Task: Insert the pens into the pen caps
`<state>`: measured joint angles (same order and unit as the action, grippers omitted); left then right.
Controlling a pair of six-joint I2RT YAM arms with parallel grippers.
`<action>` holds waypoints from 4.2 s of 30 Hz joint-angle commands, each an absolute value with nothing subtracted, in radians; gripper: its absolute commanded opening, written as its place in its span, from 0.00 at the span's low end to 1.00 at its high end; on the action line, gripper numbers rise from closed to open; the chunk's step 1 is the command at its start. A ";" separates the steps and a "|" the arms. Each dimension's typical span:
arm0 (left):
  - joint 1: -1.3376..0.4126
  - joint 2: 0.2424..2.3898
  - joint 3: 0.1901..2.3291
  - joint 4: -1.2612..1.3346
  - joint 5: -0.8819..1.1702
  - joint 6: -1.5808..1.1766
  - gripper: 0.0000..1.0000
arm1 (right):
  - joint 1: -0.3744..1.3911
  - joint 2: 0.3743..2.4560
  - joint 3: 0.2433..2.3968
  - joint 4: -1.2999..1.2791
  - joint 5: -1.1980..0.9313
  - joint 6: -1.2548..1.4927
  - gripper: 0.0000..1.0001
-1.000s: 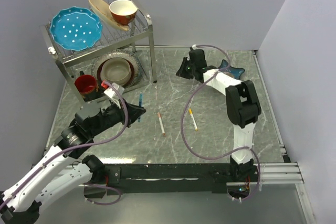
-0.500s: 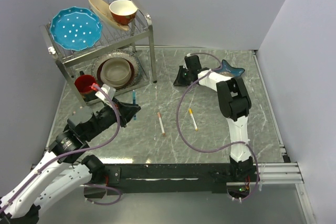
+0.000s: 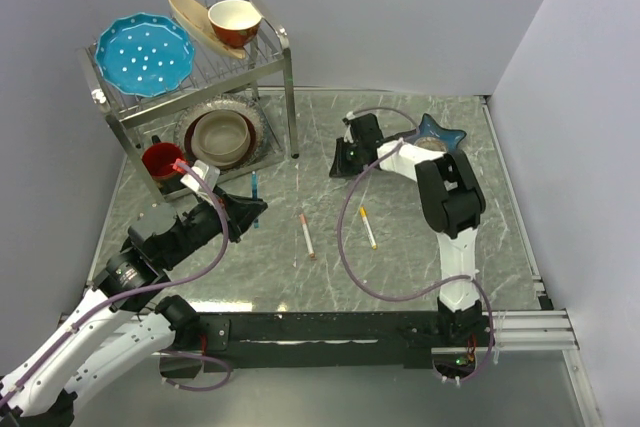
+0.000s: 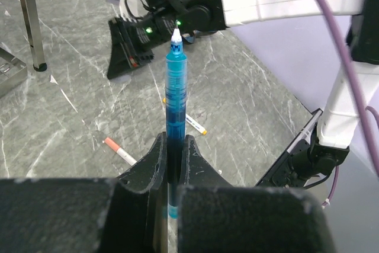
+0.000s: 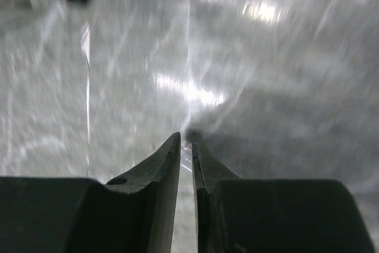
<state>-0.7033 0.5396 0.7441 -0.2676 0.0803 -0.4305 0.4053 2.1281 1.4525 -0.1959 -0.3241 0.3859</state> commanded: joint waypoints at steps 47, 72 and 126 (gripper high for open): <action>-0.699 0.522 0.738 -0.233 0.094 -0.423 0.01 | 0.558 2.042 1.532 -0.561 0.258 0.459 0.41; -0.701 0.652 0.641 -0.112 0.274 -0.604 0.01 | 0.584 1.968 1.346 -0.482 0.207 0.414 0.07; -0.799 1.322 0.453 0.736 0.440 -0.973 0.01 | 0.698 1.164 0.707 0.176 -0.031 0.857 0.08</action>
<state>-0.7937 1.3521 0.4156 0.6945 0.4259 -0.9749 0.6865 1.1988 0.7063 0.1352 -0.0589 0.8501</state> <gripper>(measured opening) 0.076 0.212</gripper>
